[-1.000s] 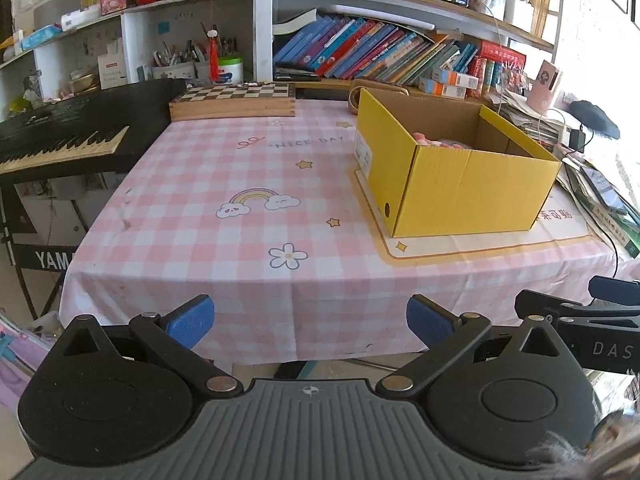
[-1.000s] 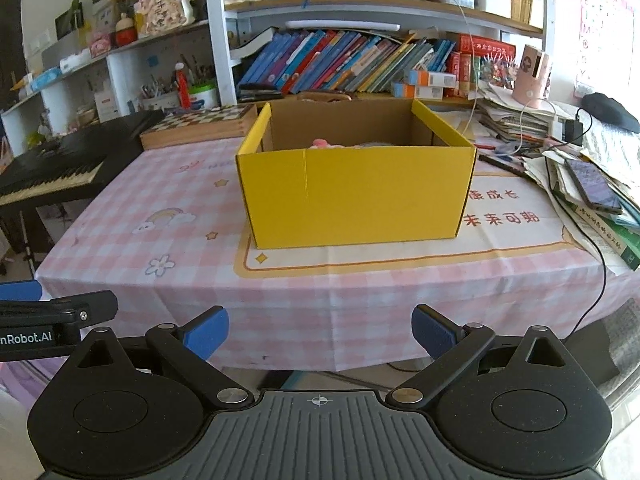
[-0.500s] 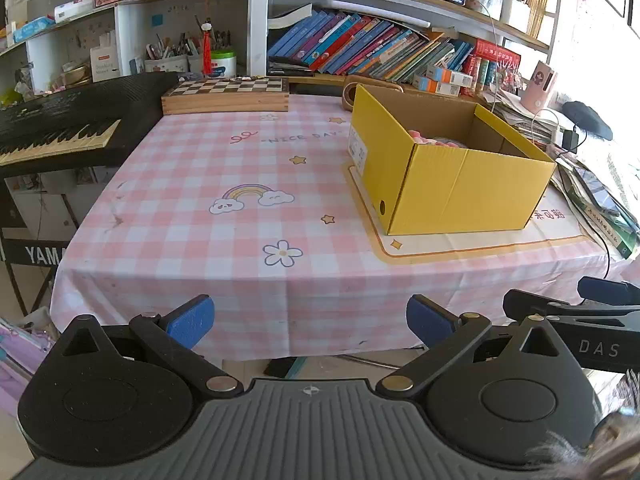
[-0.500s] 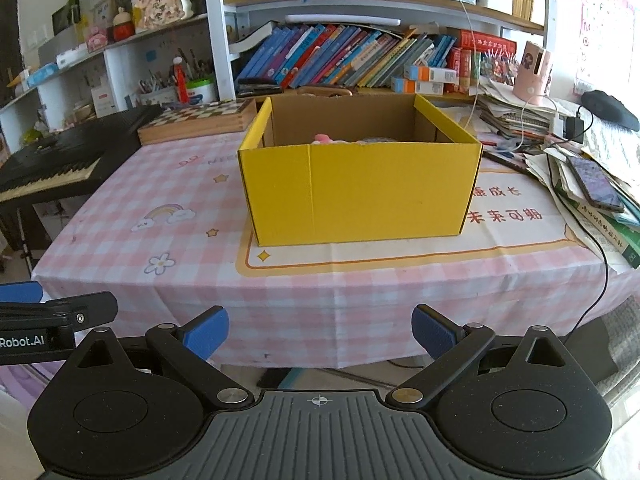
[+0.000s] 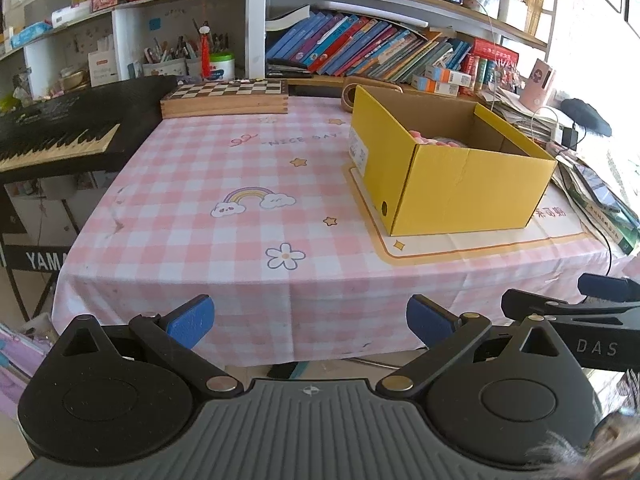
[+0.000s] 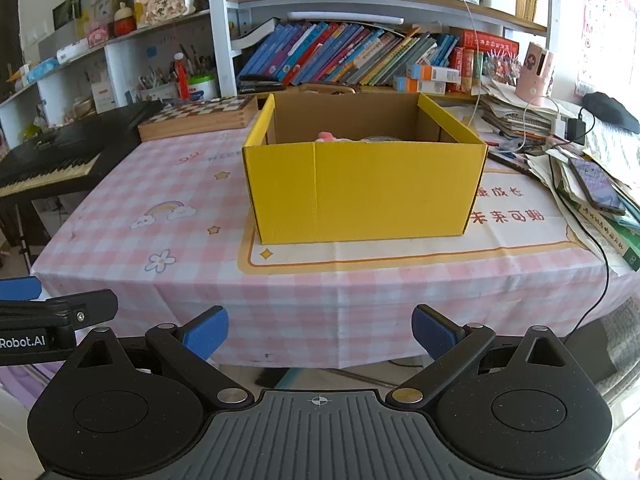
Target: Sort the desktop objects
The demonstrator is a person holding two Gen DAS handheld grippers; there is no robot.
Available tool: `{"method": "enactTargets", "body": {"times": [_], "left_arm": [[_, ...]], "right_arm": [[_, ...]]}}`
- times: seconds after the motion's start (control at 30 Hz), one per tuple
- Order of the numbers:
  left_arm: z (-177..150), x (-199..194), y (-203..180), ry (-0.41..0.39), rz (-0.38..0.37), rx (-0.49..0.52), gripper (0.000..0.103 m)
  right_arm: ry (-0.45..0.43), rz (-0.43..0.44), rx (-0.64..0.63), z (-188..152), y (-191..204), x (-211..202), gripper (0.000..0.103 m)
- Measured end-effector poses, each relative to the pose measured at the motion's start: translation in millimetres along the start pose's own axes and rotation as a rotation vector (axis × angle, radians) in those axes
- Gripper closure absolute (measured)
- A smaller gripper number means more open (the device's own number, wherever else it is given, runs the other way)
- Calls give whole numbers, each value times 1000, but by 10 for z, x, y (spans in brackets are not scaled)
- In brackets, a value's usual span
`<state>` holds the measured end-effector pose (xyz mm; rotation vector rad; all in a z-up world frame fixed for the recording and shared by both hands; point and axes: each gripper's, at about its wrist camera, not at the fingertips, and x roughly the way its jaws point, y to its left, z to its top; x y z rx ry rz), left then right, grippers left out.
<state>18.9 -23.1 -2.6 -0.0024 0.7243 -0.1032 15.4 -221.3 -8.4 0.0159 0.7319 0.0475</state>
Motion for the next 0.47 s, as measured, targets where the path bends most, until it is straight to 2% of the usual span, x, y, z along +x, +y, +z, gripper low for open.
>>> {"method": "enactTargets", "body": {"times": [0.2, 0.47], "left_arm": [[-7, -27, -39, -20, 9, 34, 0], [4, -14, -30, -29, -7, 20, 0]], "right_arm": [[4, -3, 2, 3, 12, 7, 3], [16, -15, -8, 1, -3, 12, 3]]}}
